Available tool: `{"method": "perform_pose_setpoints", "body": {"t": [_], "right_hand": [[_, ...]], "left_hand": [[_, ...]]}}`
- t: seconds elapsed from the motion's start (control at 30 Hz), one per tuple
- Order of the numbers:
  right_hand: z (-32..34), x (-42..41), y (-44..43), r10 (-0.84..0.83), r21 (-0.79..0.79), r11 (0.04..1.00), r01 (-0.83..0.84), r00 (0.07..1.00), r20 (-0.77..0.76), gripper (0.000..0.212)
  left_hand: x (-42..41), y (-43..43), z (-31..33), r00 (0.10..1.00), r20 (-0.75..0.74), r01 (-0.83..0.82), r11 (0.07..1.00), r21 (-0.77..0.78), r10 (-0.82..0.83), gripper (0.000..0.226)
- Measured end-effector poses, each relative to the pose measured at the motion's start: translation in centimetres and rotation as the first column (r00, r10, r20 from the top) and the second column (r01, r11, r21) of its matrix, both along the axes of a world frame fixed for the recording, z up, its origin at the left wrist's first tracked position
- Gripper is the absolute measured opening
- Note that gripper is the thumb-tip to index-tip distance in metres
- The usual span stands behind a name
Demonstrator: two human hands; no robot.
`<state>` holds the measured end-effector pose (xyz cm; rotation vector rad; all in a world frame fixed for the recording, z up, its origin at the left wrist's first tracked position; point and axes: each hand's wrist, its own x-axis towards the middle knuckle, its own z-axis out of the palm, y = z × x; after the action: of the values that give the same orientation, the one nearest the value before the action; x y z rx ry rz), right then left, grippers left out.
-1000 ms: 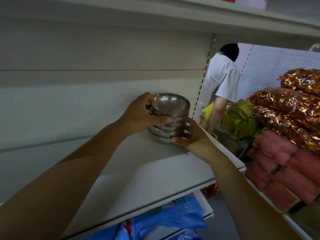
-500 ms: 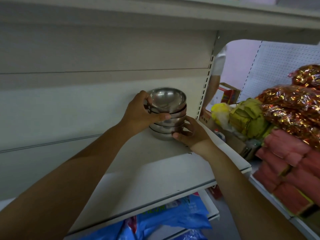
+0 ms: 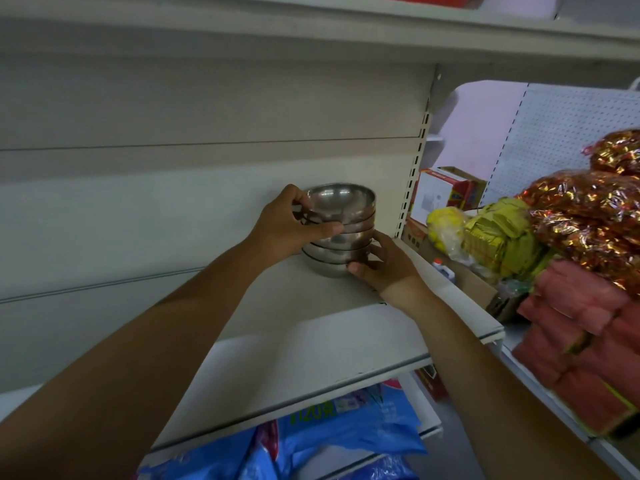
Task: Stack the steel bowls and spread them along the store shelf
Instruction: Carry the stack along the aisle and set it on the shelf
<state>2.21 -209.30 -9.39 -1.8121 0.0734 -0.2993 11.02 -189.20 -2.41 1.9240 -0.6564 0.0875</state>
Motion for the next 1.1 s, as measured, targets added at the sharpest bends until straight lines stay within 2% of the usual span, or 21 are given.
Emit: {"method": "perform_pose_setpoints", "body": {"t": [0.2,0.47,0.6,0.63,0.77,0.9,0.97,1.0,1.1], "right_hand": [[0.0,-0.2,0.1,0.008,-0.029,1.000,-0.008,1.000,0.001,0.074],[0.0,-0.1,0.0,0.035,-0.053,0.998,-0.034,0.999,0.004,0.074],[0.7,0.4,0.1,-0.029,-0.025,0.999,0.030,0.999,0.025,0.092],[1.0,0.6,0.2,-0.041,-0.038,0.998,0.043,0.998,0.039,0.090],[1.3,1.0,0.7,-0.064,-0.080,0.994,0.073,0.992,0.106,0.056],[1.2,1.0,0.7,-0.055,-0.066,0.996,0.063,0.992,0.112,0.037],[1.0,1.1,0.6,-0.050,-0.051,0.997,0.055,0.993,0.106,0.035],[1.1,1.0,0.7,-0.053,-0.045,0.997,0.057,0.994,0.098,0.038],[1.4,0.7,0.9,-0.048,-0.054,0.997,0.052,0.996,0.078,0.067]], "left_hand": [[-0.3,-0.1,-0.3,1.000,-0.012,-0.027,0.999,-0.046,0.026,0.053],[-1.0,0.0,0.1,0.999,0.003,-0.045,0.999,-0.017,0.045,0.056],[-0.9,0.0,0.5,0.999,0.014,-0.041,0.999,0.019,0.041,0.051],[-0.8,0.0,0.5,0.999,0.010,-0.045,0.999,0.017,0.045,0.050],[-0.4,0.0,0.6,0.998,0.008,-0.061,0.998,0.013,0.061,0.046],[-0.4,0.0,0.6,0.999,0.014,-0.039,0.999,-0.002,0.039,0.048],[-0.4,0.0,0.7,0.999,0.037,-0.035,0.999,-0.001,0.035,0.048],[-0.5,0.0,0.6,0.998,0.046,-0.036,0.999,0.001,0.036,0.048],[-0.7,0.0,0.5,0.999,0.043,-0.028,1.000,-0.013,0.029,0.049]]}}
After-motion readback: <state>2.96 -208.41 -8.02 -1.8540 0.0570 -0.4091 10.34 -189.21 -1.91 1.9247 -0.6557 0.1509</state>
